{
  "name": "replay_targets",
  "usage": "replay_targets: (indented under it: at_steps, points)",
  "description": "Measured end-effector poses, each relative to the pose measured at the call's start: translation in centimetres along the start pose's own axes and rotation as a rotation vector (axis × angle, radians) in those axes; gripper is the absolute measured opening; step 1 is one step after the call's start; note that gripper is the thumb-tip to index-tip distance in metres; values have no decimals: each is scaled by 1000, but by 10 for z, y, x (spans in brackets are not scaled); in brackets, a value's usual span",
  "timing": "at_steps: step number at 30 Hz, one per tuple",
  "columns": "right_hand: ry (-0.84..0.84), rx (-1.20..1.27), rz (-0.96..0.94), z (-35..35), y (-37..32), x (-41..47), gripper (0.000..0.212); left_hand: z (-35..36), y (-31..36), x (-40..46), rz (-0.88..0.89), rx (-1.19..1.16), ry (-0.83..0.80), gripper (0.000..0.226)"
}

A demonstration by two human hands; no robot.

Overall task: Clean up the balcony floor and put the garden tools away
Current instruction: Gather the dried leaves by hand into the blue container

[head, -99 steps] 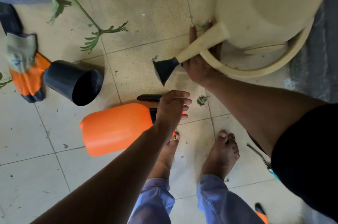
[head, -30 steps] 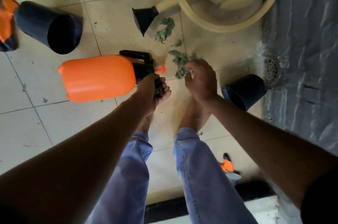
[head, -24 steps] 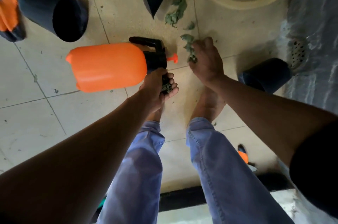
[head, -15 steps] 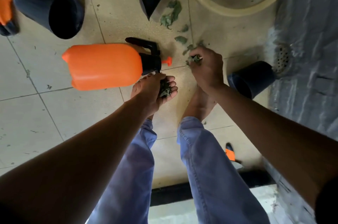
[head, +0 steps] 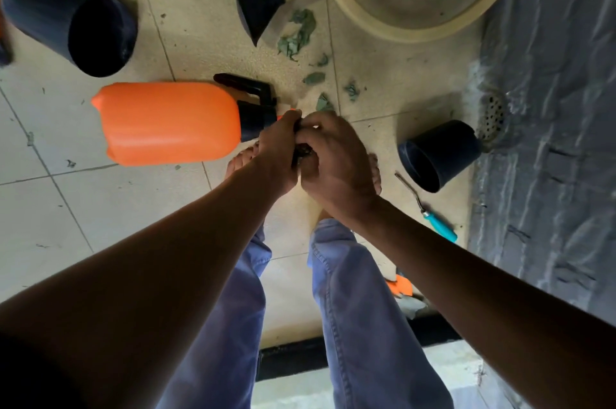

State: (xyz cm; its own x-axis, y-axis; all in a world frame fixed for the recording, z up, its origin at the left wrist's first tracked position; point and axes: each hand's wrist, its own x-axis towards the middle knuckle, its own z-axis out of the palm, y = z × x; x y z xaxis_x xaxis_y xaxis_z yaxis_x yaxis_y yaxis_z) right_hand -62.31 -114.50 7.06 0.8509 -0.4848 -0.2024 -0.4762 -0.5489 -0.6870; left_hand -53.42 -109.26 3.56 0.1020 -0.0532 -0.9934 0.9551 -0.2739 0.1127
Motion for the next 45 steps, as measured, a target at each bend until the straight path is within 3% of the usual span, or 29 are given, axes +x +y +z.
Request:
replay_targets:
  at_steps: [4, 6, 9, 12, 16, 20, 25, 28, 34, 37, 40, 45]
  points:
    - [254, 27, 209, 1, 43, 15, 27, -2, 2, 13, -7, -44, 31, 33]
    - [112, -121, 380, 8, 77, 27, 36, -5, 1, 19, -36, -50, 25, 37]
    - [-208, -395, 517, 21, 119, 34, 85, -13, -5, 25, -75, -36, -2, 37]
    - [-198, -449, 434, 36, 137, 38, 91, -20, -9, 28, -82, -8, -29, 33]
    - [-163, -301, 250, 49, 132, 48, 65, -24, -8, 28, -90, 19, -26, 32]
    - [-249, -356, 69, 56, 121, 53, 60, -27, -4, 29, -137, -46, -29, 30]
    - [-288, -408, -82, 61, 121, 59, 34, -26, -4, 33, -168, -107, -38, 24]
    - [-224, -280, 3, 65, 127, 60, 26, -22, -7, 33, -164, -105, -46, 21]
    - [-36, 291, 568, 48, 105, 57, 12, -21, -13, 34, -150, -117, -87, 18]
    - [-39, 538, 638, 24, 78, 47, 13, -20, -14, 32, -142, -115, -76, 22]
    - [-96, 519, 519, 11, 50, 31, 15, -20, -11, 30, -143, -150, -86, 22]
    - [-166, 8, -15, 10, 30, 15, 16, -17, -8, 29, -165, -240, -107, 36]
